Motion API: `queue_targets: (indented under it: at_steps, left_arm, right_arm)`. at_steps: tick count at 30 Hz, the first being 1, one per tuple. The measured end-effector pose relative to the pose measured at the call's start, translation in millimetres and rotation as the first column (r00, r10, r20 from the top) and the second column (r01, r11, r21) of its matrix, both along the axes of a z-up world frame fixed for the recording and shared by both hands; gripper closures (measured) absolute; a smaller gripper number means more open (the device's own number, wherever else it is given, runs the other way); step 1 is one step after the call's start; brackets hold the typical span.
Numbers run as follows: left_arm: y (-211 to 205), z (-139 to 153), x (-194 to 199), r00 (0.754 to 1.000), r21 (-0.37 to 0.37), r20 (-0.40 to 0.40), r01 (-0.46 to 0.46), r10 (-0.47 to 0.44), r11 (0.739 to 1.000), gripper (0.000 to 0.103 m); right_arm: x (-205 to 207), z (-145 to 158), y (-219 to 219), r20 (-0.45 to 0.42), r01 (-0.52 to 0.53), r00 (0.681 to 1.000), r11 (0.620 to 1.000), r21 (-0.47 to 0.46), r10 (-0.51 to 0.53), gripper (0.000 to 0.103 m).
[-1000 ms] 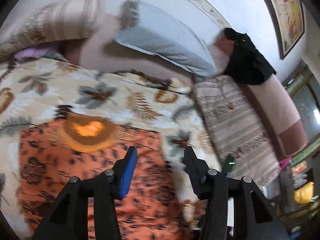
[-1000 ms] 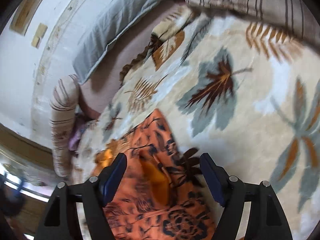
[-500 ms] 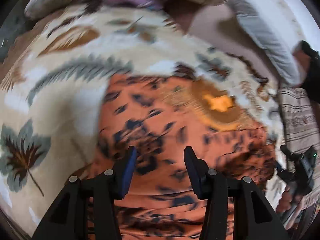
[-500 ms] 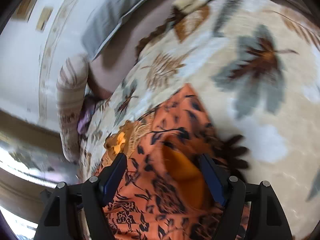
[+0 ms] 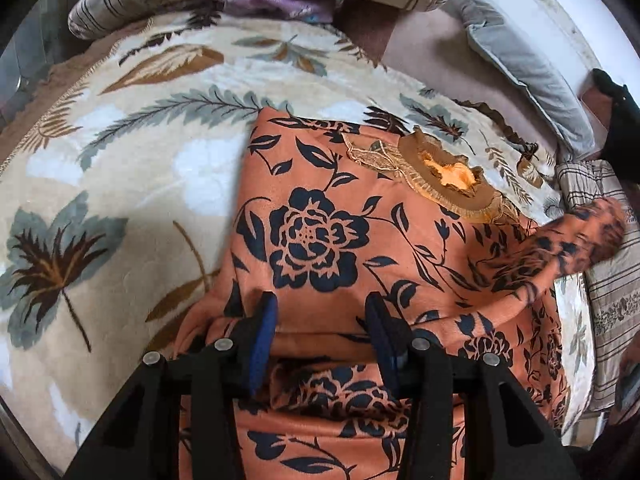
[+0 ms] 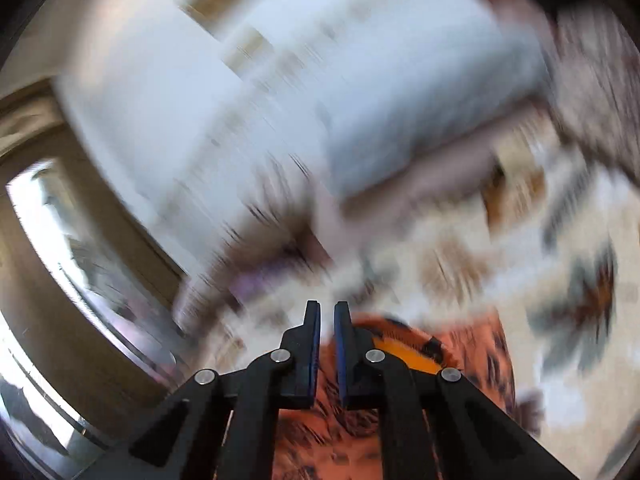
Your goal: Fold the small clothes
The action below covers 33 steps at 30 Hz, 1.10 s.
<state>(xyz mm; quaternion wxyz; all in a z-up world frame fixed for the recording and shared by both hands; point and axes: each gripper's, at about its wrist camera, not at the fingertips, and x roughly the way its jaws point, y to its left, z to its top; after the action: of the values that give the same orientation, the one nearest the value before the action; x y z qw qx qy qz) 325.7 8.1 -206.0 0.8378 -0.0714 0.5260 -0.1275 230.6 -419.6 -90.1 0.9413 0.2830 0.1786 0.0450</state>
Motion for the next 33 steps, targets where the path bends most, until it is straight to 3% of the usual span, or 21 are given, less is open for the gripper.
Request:
queue_targets:
  at_steps: [2, 4, 7, 8, 11, 12, 13, 14, 19, 21, 22, 24, 26, 27, 28, 30, 31, 33]
  left_arm:
    - [-2, 0, -6, 1.0, 0.013, 0.015, 0.012, -0.012, 1.0, 0.057]
    - [-5, 0, -15, 0.999, 0.018, 0.027, 0.036, -0.036, 0.999, 0.057]
    - [-14, -1, -25, 0.995, 0.068, 0.043, 0.091, -0.094, 0.994, 0.057]
    - [-15, -2, -27, 0.993, 0.083, 0.045, 0.104, -0.108, 0.991, 0.057]
    - [-13, 0, -27, 0.993, 0.086, 0.038, 0.112, -0.115, 0.99, 0.057]
    - [-12, 2, -26, 0.994, 0.08, 0.031, 0.104, -0.106, 0.991, 0.057]
    - [-11, 7, -26, 0.995, 0.067, 0.03, 0.095, -0.097, 0.993, 0.057]
    - [-10, 12, -27, 0.994, 0.052, 0.04, 0.095, -0.097, 0.994, 0.057]
    - [-16, 31, -25, 0.983, 0.062, 0.117, 0.132, -0.138, 0.989, 0.057]
    - [-16, 30, -18, 0.982, 0.039, 0.126, 0.136, -0.14, 0.99, 0.057]
    - [-15, 27, -14, 0.982, 0.018, 0.131, 0.132, -0.133, 0.991, 0.057]
    - [-13, 19, -9, 0.984, -0.015, 0.127, 0.128, -0.125, 0.992, 0.057]
    - [-12, 4, -6, 0.986, -0.039, 0.116, 0.128, -0.123, 0.991, 0.057]
    - [-12, -3, -7, 0.986, -0.044, 0.112, 0.13, -0.124, 0.991, 0.057]
    - [-11, -12, -8, 0.986, -0.053, 0.112, 0.132, -0.125, 0.99, 0.057]
    - [-10, -19, -8, 0.987, -0.064, 0.108, 0.123, -0.115, 0.99, 0.057]
    - [-10, -16, -6, 0.987, -0.073, 0.11, 0.125, -0.116, 0.99, 0.057]
    - [-11, -9, -1, 0.982, -0.091, 0.144, 0.139, -0.125, 0.986, 0.057]
  right_arm:
    - [10, -19, -9, -0.152, 0.062, 0.986, 0.995, -0.074, -0.073, 0.094]
    - [19, -56, -32, -0.382, 0.117, 0.914, 0.991, -0.067, -0.134, 0.091]
    - [13, -86, -63, -0.483, 0.178, 0.866, 0.983, 0.047, -0.134, 0.091]
    - [14, -92, -68, -0.499, 0.172, 0.861, 0.98, 0.1, -0.101, 0.091]
    - [16, -96, -68, -0.463, 0.143, 0.886, 0.953, 0.269, -0.002, 0.087]
    - [17, -96, -65, -0.452, 0.124, 0.892, 0.951, 0.282, 0.017, 0.068]
    - [21, -92, -58, -0.442, 0.102, 0.896, 0.955, 0.277, 0.033, 0.031]
    - [24, -86, -49, -0.415, 0.083, 0.909, 0.965, 0.25, 0.029, 0.017]
    - [46, -58, -10, -0.332, -0.007, 0.942, 0.994, 0.108, 0.042, 0.014]
    - [63, -57, -4, -0.35, -0.022, 0.936, 0.999, 0.04, 0.034, 0.014]
    - [73, -61, -2, -0.388, -0.036, 0.921, 0.999, 0.014, 0.038, 0.014]
    - [97, -85, 6, -0.512, -0.071, 0.857, 0.997, -0.002, 0.06, 0.017]
    - [105, -100, 13, -0.566, -0.097, 0.822, 0.995, -0.017, 0.071, 0.043]
    - [107, -104, 17, -0.576, -0.113, 0.815, 0.993, -0.035, 0.073, 0.072]
    - [107, -104, 23, -0.571, -0.123, 0.819, 0.989, -0.077, 0.058, 0.085]
    - [102, -89, 43, -0.549, -0.168, 0.834, 0.972, -0.162, 0.053, 0.096]
    - [98, -80, 47, -0.528, -0.172, 0.848, 0.967, -0.186, 0.049, 0.097]
    - [86, -40, 62, -0.408, -0.16, 0.912, 0.954, -0.252, 0.046, 0.097]
